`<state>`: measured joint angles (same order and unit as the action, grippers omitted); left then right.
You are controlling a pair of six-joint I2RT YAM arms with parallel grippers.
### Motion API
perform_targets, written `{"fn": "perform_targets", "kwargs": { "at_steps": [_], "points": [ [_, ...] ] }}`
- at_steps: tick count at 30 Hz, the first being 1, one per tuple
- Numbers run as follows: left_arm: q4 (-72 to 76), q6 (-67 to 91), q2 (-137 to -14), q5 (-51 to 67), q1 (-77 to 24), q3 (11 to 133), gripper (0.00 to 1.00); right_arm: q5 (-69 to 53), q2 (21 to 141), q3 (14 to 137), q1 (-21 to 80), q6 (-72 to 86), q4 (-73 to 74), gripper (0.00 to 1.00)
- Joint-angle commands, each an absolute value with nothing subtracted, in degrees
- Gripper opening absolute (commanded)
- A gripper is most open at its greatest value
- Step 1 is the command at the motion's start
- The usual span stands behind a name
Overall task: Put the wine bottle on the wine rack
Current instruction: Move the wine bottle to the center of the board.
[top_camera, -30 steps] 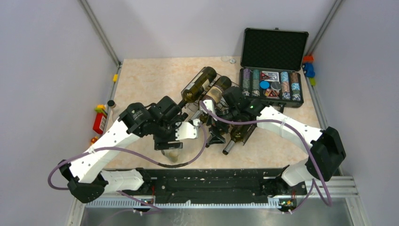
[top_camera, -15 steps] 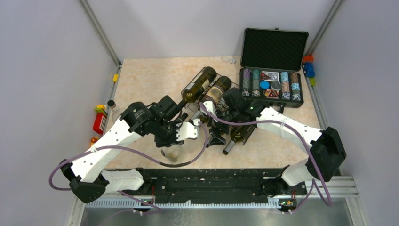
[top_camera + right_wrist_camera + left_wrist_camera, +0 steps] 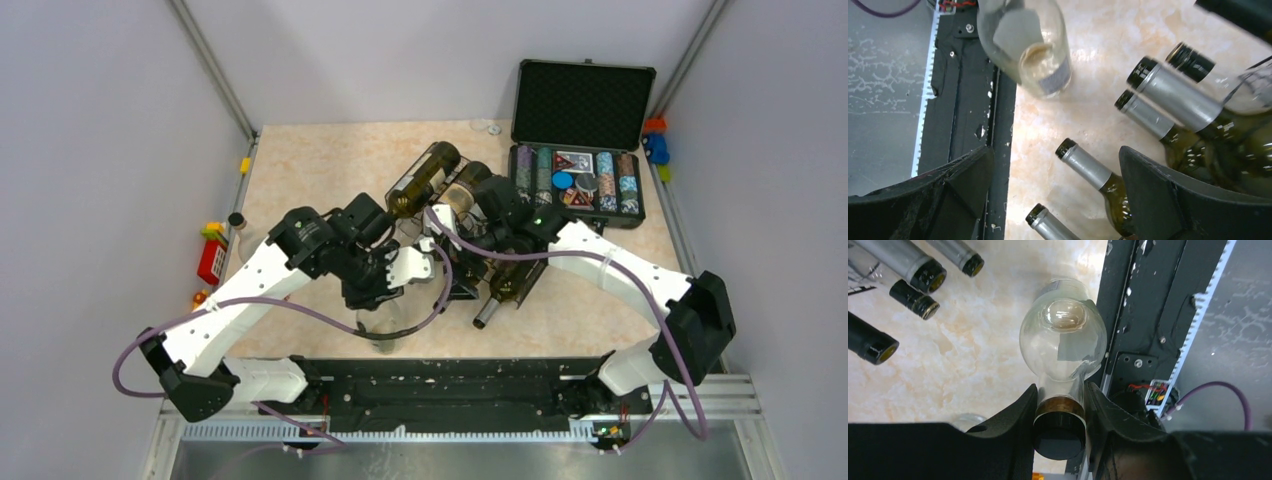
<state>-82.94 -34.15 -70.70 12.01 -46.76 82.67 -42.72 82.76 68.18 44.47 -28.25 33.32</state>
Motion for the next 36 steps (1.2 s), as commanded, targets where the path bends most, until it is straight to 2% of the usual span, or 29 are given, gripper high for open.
{"fn": "perform_targets", "kwargs": {
  "at_steps": [1, 6, 11, 14, 16, 19, 24, 27, 31, 36],
  "points": [
    [-75.07, -30.87, -70.12, 17.00, -46.56, 86.93, 0.00, -46.27, 81.84, 75.16, 44.82, -28.28, 33.70, 0.98],
    [-69.01, -28.68, -70.05, 15.46, -46.51, 84.90, 0.00, -46.38, 81.87, 76.55, 44.76, -28.16, 33.15, 0.98],
    [-69.05, -28.59, -73.14, 14.97, -46.56, 85.09, 0.00, -45.80, 80.73, 74.88, 44.12, -28.22, 32.61, 0.98],
    [-70.36, -29.10, -75.52, 15.66, -46.58, 86.32, 0.08, -45.46, 79.41, 73.64, 42.80, -28.09, 32.04, 0.98],
    [-71.36, -29.59, -77.13, 16.35, -46.60, 87.59, 0.19, -45.33, 78.23, 72.48, 41.53, -28.05, 31.79, 0.98],
    [-72.15, -29.66, -78.50, 17.20, -46.61, 89.46, 0.52, -44.67, 76.50, 70.37, 40.18, -28.30, 31.43, 0.98],
    [-70.93, -29.23, -78.08, 17.73, -46.59, 91.54, 0.97, -42.56, 73.80, 68.79, 39.49, -29.76, 32.60, 0.98],
    [-68.97, -27.88, -75.82, 15.89, -46.54, 92.03, 0.99, -41.24, 73.31, 70.96, 39.46, -31.45, 35.98, 0.99],
    [-65.11, -26.89, -71.17, 14.56, -45.07, 91.59, 0.99, -34.79, 74.54, 80.24, 41.04, -38.14, 45.72, 0.99],
    [-59.51, -20.55, -67.50, 19.90, -34.31, 91.89, 0.99, -17.30, 77.57, 90.92, 50.54, -47.32, 55.84, 0.99]
  ]
}}
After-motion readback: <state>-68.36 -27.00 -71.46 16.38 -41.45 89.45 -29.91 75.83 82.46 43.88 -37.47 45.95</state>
